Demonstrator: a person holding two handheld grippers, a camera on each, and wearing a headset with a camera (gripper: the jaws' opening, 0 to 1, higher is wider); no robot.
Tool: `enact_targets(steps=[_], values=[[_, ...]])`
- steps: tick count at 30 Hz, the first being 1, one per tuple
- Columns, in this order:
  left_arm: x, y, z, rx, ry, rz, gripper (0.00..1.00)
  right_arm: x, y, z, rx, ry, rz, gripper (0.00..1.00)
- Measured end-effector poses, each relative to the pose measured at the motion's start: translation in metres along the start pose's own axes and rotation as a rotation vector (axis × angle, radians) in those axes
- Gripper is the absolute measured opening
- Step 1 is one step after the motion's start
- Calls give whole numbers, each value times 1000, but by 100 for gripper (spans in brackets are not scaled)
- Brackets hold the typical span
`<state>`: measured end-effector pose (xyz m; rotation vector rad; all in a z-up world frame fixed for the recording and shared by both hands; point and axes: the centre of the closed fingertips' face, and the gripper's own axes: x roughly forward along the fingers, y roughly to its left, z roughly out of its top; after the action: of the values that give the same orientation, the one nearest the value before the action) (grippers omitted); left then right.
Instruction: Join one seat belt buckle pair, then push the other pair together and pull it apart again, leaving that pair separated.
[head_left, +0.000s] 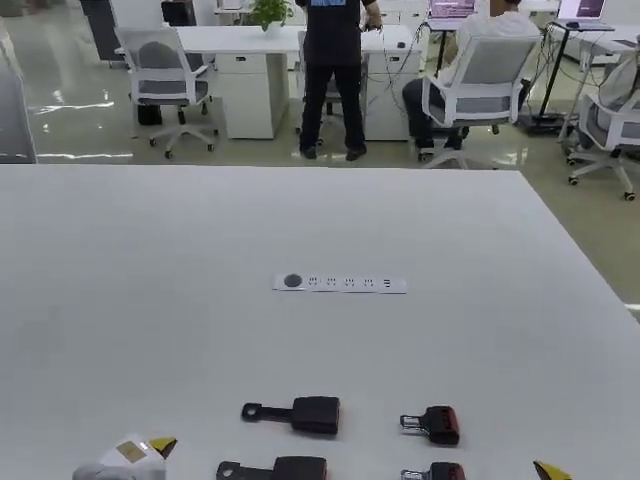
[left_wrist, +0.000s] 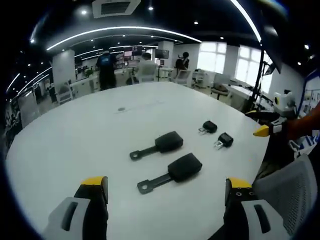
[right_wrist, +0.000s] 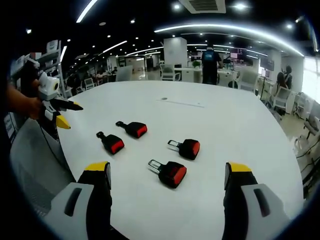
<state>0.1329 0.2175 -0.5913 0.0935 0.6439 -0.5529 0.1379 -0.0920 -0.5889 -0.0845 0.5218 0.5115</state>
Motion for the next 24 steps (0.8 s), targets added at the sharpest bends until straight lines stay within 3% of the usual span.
enact_targets(steps=[24], values=[[2,0,-1,-10,2,-3,99,1,0,-3,7,10,-1,92]])
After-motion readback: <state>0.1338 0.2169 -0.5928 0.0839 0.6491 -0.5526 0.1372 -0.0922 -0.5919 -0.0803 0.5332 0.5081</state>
